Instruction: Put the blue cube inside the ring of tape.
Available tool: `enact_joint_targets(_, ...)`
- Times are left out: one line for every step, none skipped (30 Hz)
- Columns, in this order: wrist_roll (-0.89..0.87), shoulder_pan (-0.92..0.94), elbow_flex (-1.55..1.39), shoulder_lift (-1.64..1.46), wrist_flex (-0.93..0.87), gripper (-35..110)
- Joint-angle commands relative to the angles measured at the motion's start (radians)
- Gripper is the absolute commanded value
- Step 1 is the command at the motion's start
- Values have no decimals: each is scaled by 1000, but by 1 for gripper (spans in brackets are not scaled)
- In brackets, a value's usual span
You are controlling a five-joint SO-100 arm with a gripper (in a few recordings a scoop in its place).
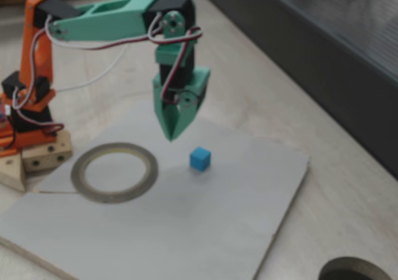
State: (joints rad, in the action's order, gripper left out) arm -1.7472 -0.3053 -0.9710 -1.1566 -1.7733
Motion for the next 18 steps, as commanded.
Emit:
enact_joint_targets(-8,-12,106,37,-6,0)
enact_joint_targets(-8,-12,123,51,-6,0)
enact_joint_targets(-8,-12,137,67,-6,0)
enact_joint_targets(-8,-12,146,81,-6,0)
enact_joint_targets(-8,-12,150,97,-5,0)
enact_joint_targets(-8,-12,153,107,5,0)
enact_joint_targets(-8,-12,153,117,23,0)
enact_joint_targets(-6,-12,153,121,51,0)
enact_joint_targets(-6,-12,153,123,89,0)
enact_joint_targets(-6,-12,152,123,132,0)
enact_joint_targets(-6,-12,147,121,173,0)
enact_joint_targets(-8,-12,141,117,212,0)
enact_joint_targets(-12,-12,141,112,241,0)
enact_joint_targets(-15,-12,141,109,261,0)
enact_joint_targets(-15,-12,141,109,265,0)
enact_joint_targets(-15,-12,141,107,265,0)
enact_joint_targets(-15,-12,141,107,265,0)
enact_joint_targets(-15,-12,141,107,267,0)
